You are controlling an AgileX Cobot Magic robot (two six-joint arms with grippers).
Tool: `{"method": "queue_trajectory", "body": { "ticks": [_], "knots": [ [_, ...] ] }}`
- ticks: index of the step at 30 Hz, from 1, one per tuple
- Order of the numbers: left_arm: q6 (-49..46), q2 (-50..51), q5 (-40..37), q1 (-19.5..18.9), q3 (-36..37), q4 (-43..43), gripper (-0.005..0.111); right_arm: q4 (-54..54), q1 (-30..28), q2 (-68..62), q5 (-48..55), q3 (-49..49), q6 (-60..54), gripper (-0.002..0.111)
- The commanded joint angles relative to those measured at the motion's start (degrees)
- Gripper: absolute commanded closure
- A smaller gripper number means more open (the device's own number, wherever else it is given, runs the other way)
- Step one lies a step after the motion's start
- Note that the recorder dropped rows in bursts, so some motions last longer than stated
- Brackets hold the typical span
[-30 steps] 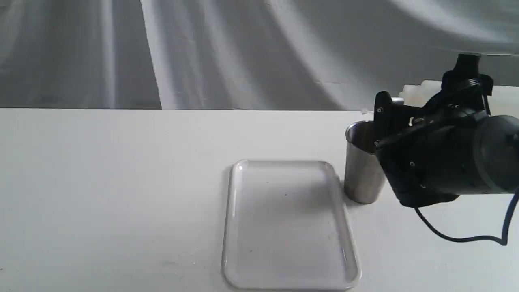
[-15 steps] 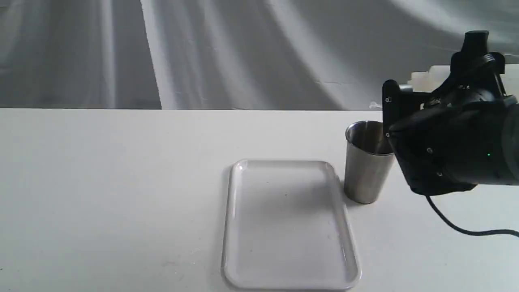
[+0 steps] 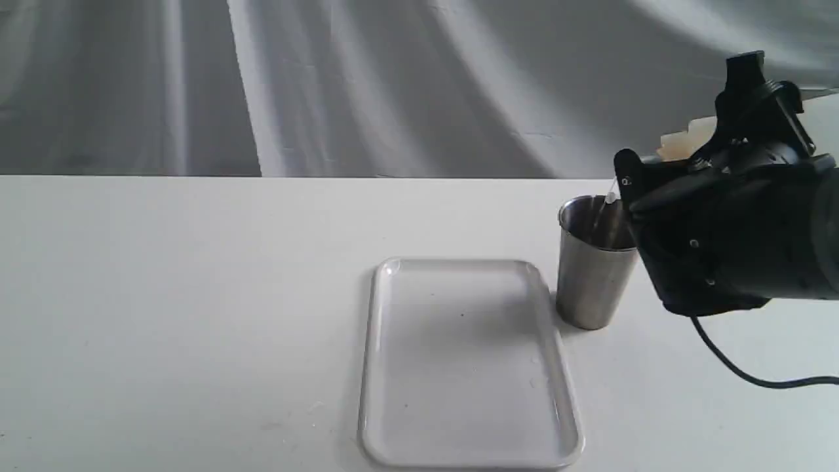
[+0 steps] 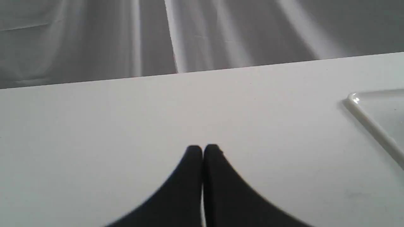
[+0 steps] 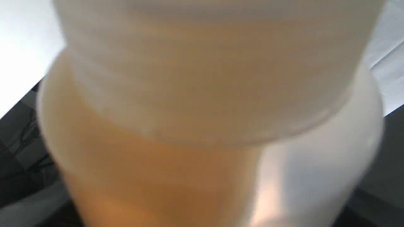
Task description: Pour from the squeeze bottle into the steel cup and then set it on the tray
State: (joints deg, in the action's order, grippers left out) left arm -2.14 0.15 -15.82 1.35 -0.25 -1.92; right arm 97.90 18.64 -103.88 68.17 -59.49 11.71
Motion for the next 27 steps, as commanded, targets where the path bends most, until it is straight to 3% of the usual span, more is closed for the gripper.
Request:
{"method": "queue_trajectory", "body": {
  "ticks": [1,27],
  "knots": [
    [0.2,-0.1,0.6,-0.1,0.3,0.0,0.107,2.0,0.1,0.9,1.8,-0.3,-1.5,0.092],
    [0.2,-0.1,0.6,-0.1,0.3,0.0,0.107,2.0,0.1,0.9,1.8,-0.3,-9.1,0.092]
  ]
}}
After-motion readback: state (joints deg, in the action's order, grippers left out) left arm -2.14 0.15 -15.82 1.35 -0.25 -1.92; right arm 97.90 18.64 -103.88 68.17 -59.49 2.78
